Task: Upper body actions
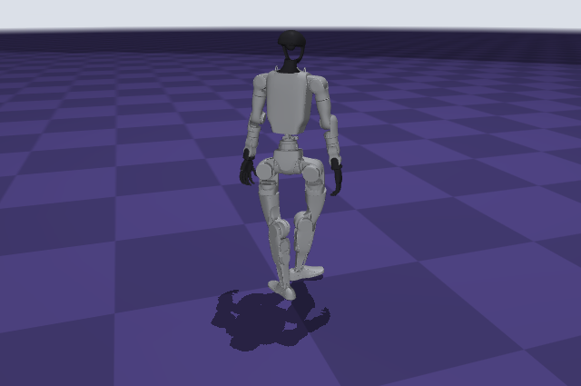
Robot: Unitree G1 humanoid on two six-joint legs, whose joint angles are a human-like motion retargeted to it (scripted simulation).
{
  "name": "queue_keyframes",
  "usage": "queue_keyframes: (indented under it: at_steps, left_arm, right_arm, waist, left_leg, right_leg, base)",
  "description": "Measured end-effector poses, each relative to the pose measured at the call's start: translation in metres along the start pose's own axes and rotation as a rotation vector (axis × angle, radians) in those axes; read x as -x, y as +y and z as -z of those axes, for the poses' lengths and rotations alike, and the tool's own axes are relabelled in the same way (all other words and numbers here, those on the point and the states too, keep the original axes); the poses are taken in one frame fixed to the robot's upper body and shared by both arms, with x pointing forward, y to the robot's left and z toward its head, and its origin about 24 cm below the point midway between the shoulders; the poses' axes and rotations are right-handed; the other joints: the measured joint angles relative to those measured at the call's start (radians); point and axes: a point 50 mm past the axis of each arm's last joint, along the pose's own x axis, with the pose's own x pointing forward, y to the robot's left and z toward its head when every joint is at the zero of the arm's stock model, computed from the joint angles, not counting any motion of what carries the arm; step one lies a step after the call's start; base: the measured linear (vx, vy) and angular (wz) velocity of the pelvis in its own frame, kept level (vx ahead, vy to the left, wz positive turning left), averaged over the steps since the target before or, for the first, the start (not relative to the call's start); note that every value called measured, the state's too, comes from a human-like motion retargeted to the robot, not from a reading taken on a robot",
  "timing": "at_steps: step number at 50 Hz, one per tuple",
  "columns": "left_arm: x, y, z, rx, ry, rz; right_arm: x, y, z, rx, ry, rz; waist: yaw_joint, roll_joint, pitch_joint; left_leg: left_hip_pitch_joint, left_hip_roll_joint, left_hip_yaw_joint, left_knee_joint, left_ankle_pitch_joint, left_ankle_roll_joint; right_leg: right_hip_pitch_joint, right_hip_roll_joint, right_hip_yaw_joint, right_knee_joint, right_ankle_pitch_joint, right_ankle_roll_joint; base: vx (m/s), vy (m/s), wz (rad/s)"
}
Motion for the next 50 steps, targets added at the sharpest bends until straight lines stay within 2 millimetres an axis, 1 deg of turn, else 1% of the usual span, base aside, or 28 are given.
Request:
queue_keyframes:
  at_steps: [2,5,6,10,13,15,17,18,20,22,24,25,27,29,32,35,37,40,43,45,47,48,50]
  left_arm:
    - [0.000,0.000,-0.004,0.016,-0.020,0.003]
    - [0.001,0.001,-0.013,0.021,-0.042,0.003]
    - [0.001,0.001,-0.017,0.017,-0.049,0.005]
    - [0.002,-0.008,-0.038,0.010,-0.104,0.028]
    - [0.004,-0.021,-0.051,0.047,-0.170,0.075]
    - [0.004,-0.028,-0.055,0.069,-0.204,0.108]
    - [0.004,-0.031,-0.055,0.082,-0.217,0.118]
    - [0.004,-0.032,-0.053,0.084,-0.218,0.120]
    - [0.003,-0.033,-0.047,0.082,-0.208,0.125]
    - [0.002,-0.033,-0.038,0.084,-0.179,0.126]
    - [0.001,-0.035,-0.029,0.098,-0.144,0.123]
    - [0.000,-0.036,-0.025,0.108,-0.127,0.122]
    - [0.000,-0.039,-0.019,0.137,-0.094,0.126]
    - [0.000,-0.043,-0.011,0.164,-0.063,0.133]
    - [0.000,-0.049,-0.001,0.192,-0.026,0.138]
    - [0.000,-0.054,0.006,0.204,0.002,0.141]
    - [0.000,-0.058,0.008,0.201,0.015,0.147]
    - [0.001,-0.062,0.009,0.189,0.022,0.157]
    - [0.001,-0.066,0.006,0.182,0.012,0.165]
    - [0.001,-0.069,0.004,0.175,0.000,0.177]
    - [0.002,-0.074,0.001,0.172,-0.008,0.205]
    - [0.002,-0.075,-0.001,0.172,-0.012,0.218]
    - [0.003,-0.075,-0.007,0.174,-0.020,0.224]
  right_arm:
    - [0.000,-0.001,0.004,-0.059,0.014,0.014]
    - [0.000,0.002,0.014,-0.145,0.048,0.025]
    - [0.000,0.003,0.020,-0.175,0.065,0.024]
    - [0.001,0.015,0.054,-0.301,0.168,0.000]
    - [0.004,0.027,0.080,-0.359,0.248,-0.034]
    - [0.007,0.037,0.094,-0.372,0.295,-0.060]
    - [0.009,0.047,0.102,-0.364,0.321,-0.086]
    - [0.009,0.051,0.103,-0.353,0.327,-0.099]
    - [0.009,0.057,0.103,-0.308,0.323,-0.124]
    - [0.008,0.060,0.093,-0.231,0.289,-0.148]
    - [0.005,0.060,0.075,-0.138,0.227,-0.167]
    - [0.003,0.060,0.064,-0.088,0.186,-0.173]
    - [0.000,0.057,0.036,0.008,0.084,-0.171]
    - [-0.001,0.056,0.010,0.096,-0.017,-0.162]
    - [0.000,0.055,-0.023,0.194,-0.138,-0.145]
    - [0.003,0.057,-0.044,0.227,-0.214,-0.136]
    - [0.004,0.059,-0.049,0.213,-0.235,-0.143]
    - [0.004,0.060,-0.047,0.174,-0.226,-0.160]
    - [0.001,0.058,-0.030,0.150,-0.164,-0.161]
    - [0.000,0.054,-0.014,0.142,-0.107,-0.151]
    - [-0.001,0.047,0.006,0.145,-0.024,-0.130]
    - [-0.001,0.045,0.016,0.147,0.021,-0.123]
    - [0.000,0.046,0.035,0.120,0.107,-0.113]
  waist:
    - [-0.018,0.002,-0.009]
    - [-0.068,0.021,-0.017]
    - [-0.085,0.027,-0.022]
    - [-0.127,0.056,-0.049]
    - [-0.124,0.053,-0.078]
    - [-0.116,0.028,-0.100]
    - [-0.101,-0.023,-0.107]
    - [-0.091,-0.054,-0.107]
    - [-0.059,-0.117,-0.106]
    - [-0.019,-0.156,-0.104]
    - [0.022,-0.174,-0.089]
    - [0.041,-0.177,-0.079]
    - [0.045,-0.174,-0.057]
    - [0.051,-0.173,-0.038]
    - [0.060,-0.164,-0.020]
    - [0.075,-0.149,-0.006]
    - [0.092,-0.138,0.004]
    - [0.108,-0.110,0.010]
    - [0.111,-0.073,0.005]
    - [0.108,-0.046,0.000]
    - [0.080,-0.018,-0.027]
    - [0.059,-0.010,-0.049]
    - [0.033,-0.004,-0.069]
  left_leg:
    - [0.016,0.000,0.051,0.009,-0.018,-0.022]
    - [0.040,0.013,0.096,0.027,-0.033,-0.051]
    - [0.049,0.015,0.105,0.033,-0.034,-0.057]
    - [0.082,0.027,0.074,0.053,-0.009,-0.068]
    - [0.116,0.027,0.077,0.079,0.062,-0.074]
    - [0.131,0.023,0.067,0.126,0.139,-0.044]
    - [0.137,0.017,0.021,0.212,0.218,0.026]
    - [0.135,0.014,-0.011,0.266,0.250,0.072]
    - [0.113,0.008,-0.087,0.397,0.310,0.151]
    - [0.069,0.016,-0.152,0.515,0.319,0.133]
    - [-0.016,0.002,-0.279,0.610,0.316,0.101]
    - [-0.060,-0.011,-0.345,0.642,0.313,0.083]
    - [-0.102,-0.013,-0.409,0.652,0.297,0.092]
    - [-0.133,0.002,-0.437,0.641,0.276,0.104]
    - [-0.181,0.004,-0.507,0.578,0.251,0.113]
    - [-0.214,-0.002,-0.591,0.473,0.230,0.102]
    - [-0.221,-0.015,-0.665,0.392,0.215,0.086]
    - [-0.222,-0.040,-0.819,0.276,0.199,0.050]
    - [-0.200,-0.067,-0.967,0.157,0.221,0.008]
    - [-0.175,-0.072,-0.995,0.094,0.253,-0.001]
    - [-0.176,-0.051,-0.960,0.107,0.228,-0.011]
    - [-0.200,-0.063,-0.990,0.106,0.241,-0.010]
    - [-0.213,-0.070,-0.997,0.100,0.245,-0.003]
  right_leg:
    - [-0.004,0.014,0.021,-0.004,0.033,-0.007]
    - [-0.020,0.034,0.098,0.002,0.071,-0.056]
    - [-0.018,0.039,0.108,0.002,0.066,-0.060]
    - [-0.015,0.046,0.151,0.026,0.032,-0.053]
    - [-0.005,0.049,0.202,0.030,0.012,-0.050]
    - [0.008,0.039,0.248,0.017,0.009,-0.051]
    - [0.033,0.007,0.305,0.003,0.014,-0.052]
    - [0.045,-0.016,0.336,0.000,0.019,-0.053]
    - [0.064,-0.063,0.404,0.001,0.030,-0.054]
    - [0.070,-0.085,0.479,0.001,0.045,-0.060]
    - [0.076,-0.086,0.555,-0.003,0.066,-0.065]
    - [0.077,-0.083,0.590,-0.006,0.078,-0.067]
    - [0.081,-0.080,0.630,-0.008,0.100,-0.064]
    - [0.084,-0.080,0.667,-0.008,0.122,-0.057]
    - [0.084,-0.073,0.721,-0.010,0.150,-0.044]
    - [0.088,-0.053,0.777,-0.015,0.173,-0.036]
    - [0.096,-0.036,0.816,-0.018,0.184,-0.034]
    - [0.109,-0.002,0.872,-0.022,0.195,-0.030]
    - [0.130,0.041,0.912,-0.036,0.205,-0.025]
    - [0.147,0.065,0.942,-0.047,0.212,-0.017]
    - [0.144,0.072,0.952,-0.051,0.215,-0.005]
    - [0.128,0.068,0.949,-0.049,0.212,0.000]
    - [0.113,0.064,0.943,-0.042,0.207,0.006]
  base:
    - [-0.16,0.08,-2.06]
    - [-0.15,0.03,-1.25]
    - [-0.12,-0.03,-0.76]
    - [-0.02,-0.07,-0.54]
    - [0.07,-0.12,-0.80]
    - [0.09,-0.18,-0.93]
    - [0.07,-0.16,-1.08]
    - [0.05,-0.20,-1.30]
    - [0.07,-0.18,-1.68]
    - [0.05,-0.12,-2.14]
    - [-0.04,-0.09,-2.38]
    - [-0.10,-0.07,-2.17]
    - [-0.10,-0.04,-1.84]
    - [-0.05,-0.02,-1.79]
    - [0.01,0.01,-1.66]
    - [0.07,0.00,-1.55]
    - [0.13,0.01,-1.50]
    - [0.20,0.03,-1.22]
    - [0.27,0.06,-0.92]
    - [0.39,0.08,-0.66]
    - [0.40,0.07,-0.22]
    - [0.28,0.02,0.02]
    - [0.20,0.00,-0.09]
